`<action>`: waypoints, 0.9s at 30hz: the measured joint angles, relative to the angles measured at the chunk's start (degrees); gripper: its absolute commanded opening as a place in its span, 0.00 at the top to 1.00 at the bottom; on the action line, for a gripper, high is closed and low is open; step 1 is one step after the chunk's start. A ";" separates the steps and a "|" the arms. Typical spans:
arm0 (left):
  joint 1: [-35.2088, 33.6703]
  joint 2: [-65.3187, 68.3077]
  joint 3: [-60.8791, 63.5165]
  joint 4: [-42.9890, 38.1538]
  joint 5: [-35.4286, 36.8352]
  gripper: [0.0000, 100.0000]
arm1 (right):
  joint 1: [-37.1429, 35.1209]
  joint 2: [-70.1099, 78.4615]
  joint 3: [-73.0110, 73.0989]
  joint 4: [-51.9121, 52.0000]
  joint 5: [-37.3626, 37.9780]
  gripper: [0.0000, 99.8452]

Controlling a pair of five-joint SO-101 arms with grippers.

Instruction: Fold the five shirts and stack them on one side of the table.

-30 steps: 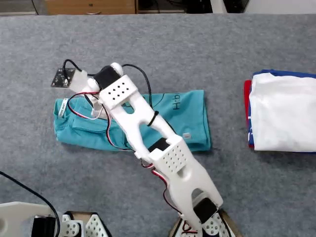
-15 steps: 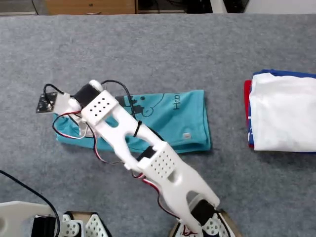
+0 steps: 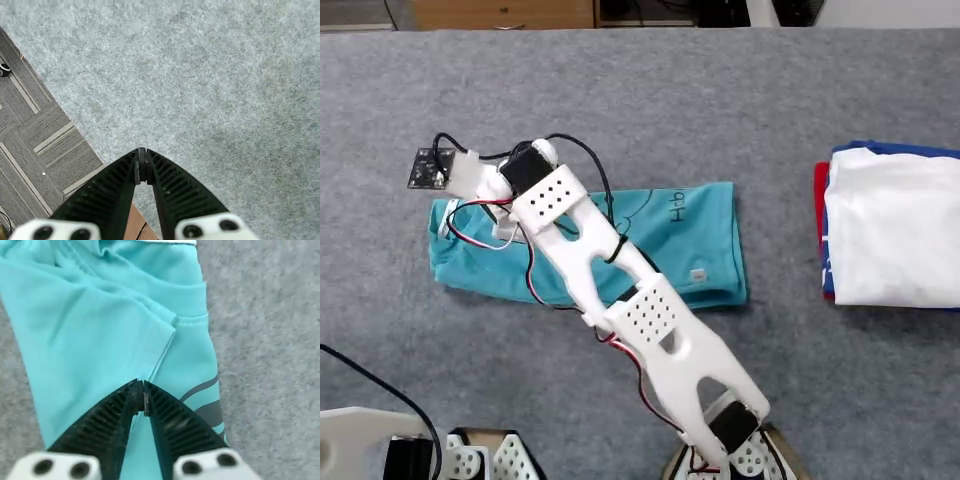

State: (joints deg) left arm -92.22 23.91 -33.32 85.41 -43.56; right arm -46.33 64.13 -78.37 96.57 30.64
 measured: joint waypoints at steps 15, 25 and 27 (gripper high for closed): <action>7.56 0.09 -6.77 10.37 2.99 0.98 | 2.81 -5.80 -3.34 4.75 -2.73 1.00; 18.55 -2.90 -12.04 14.68 9.23 0.98 | 15.38 -34.55 19.78 4.75 -7.56 1.00; 22.33 -5.89 -11.43 14.68 9.85 0.98 | 18.73 -41.67 26.11 4.75 -8.18 1.00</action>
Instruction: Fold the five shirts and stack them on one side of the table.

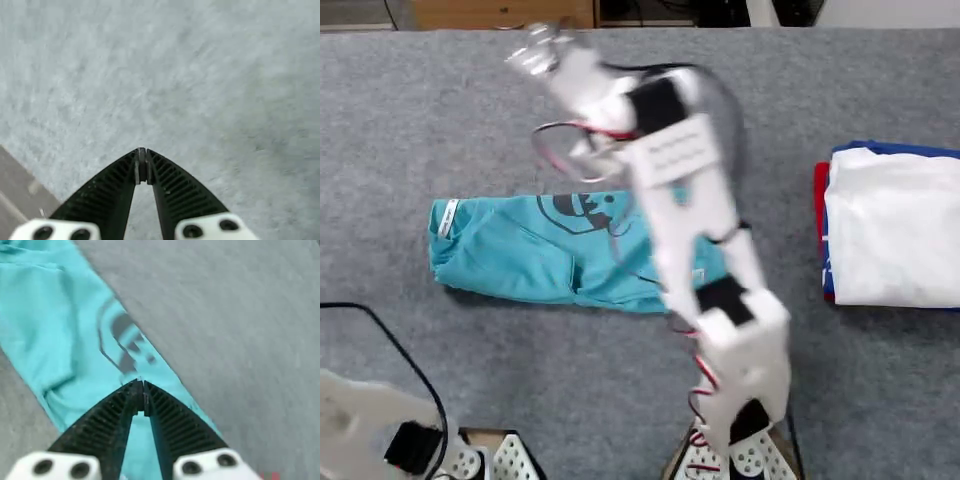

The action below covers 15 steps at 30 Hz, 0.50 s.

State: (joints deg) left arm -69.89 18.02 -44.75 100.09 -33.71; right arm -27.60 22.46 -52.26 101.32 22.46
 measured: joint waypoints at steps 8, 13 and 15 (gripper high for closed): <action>22.51 -14.15 16.26 0.00 2.81 0.98 | 15.82 -24.97 21.63 0.00 -0.35 1.00; 40.79 -19.78 26.37 0.00 9.85 0.98 | 25.67 -35.34 31.56 0.00 -0.35 1.00; 48.44 -20.22 28.40 0.00 13.10 0.98 | 29.36 -38.68 35.08 0.00 -0.35 1.00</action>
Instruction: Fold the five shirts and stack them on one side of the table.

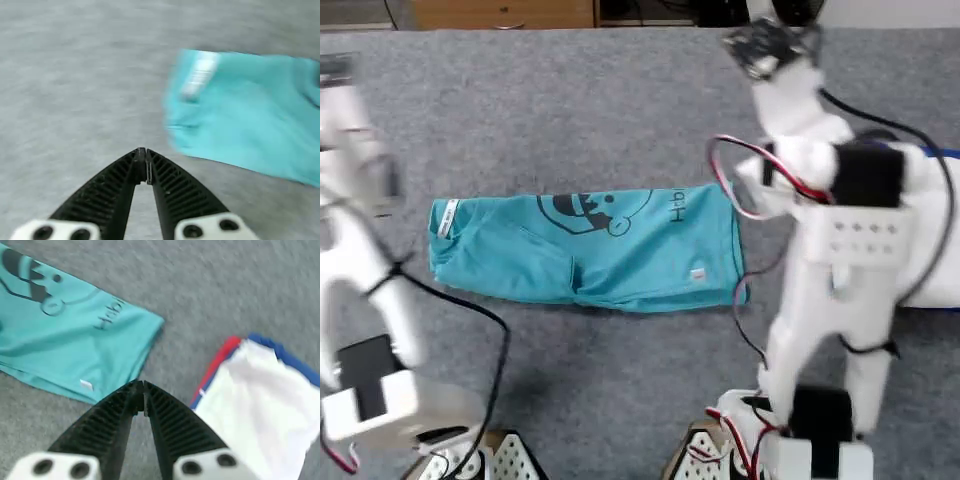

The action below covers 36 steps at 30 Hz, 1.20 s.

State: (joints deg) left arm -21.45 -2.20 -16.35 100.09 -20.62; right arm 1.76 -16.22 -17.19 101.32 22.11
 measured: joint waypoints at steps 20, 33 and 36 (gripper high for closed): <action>48.53 10.81 0.35 -4.40 16.26 0.96 | 28.84 -23.74 24.09 0.00 0.00 1.00; 59.69 30.68 -14.95 -4.04 18.46 0.90 | 29.89 -39.03 35.43 0.00 1.58 1.00; 62.42 35.60 -18.99 -4.04 18.46 0.90 | 29.89 -42.73 35.43 0.00 2.20 1.00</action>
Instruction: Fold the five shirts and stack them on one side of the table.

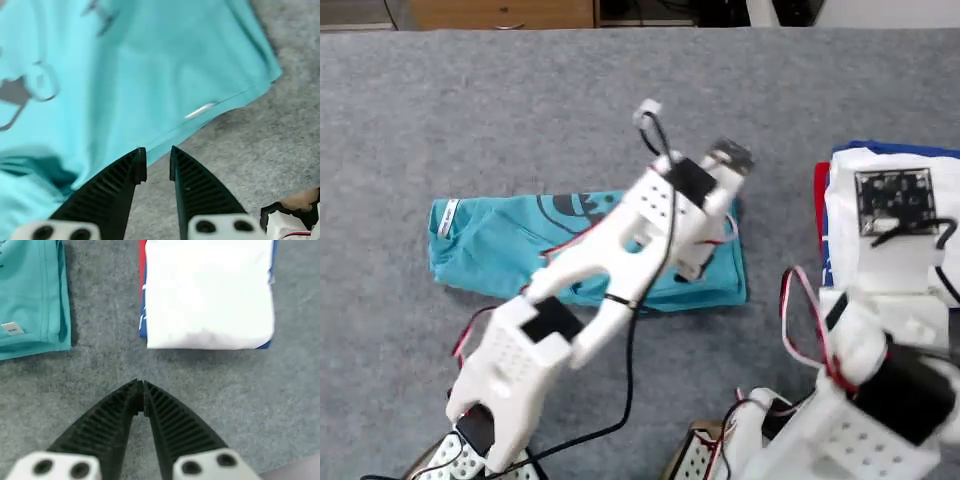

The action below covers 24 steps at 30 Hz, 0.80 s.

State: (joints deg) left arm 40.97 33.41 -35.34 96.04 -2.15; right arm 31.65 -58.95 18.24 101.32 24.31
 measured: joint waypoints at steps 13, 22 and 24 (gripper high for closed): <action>6.24 16.97 -15.91 1.32 3.34 0.90 | 0.00 -5.71 0.18 0.00 0.26 1.00; 9.32 17.32 -20.75 3.96 3.34 0.90 | 0.00 -5.71 0.18 0.00 0.26 1.00; 7.38 17.32 -23.74 4.04 3.34 0.90 | 0.00 -5.71 0.18 0.00 0.26 1.00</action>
State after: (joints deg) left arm 48.35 50.73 -59.08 100.09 1.19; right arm 31.65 -64.66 18.42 101.32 24.57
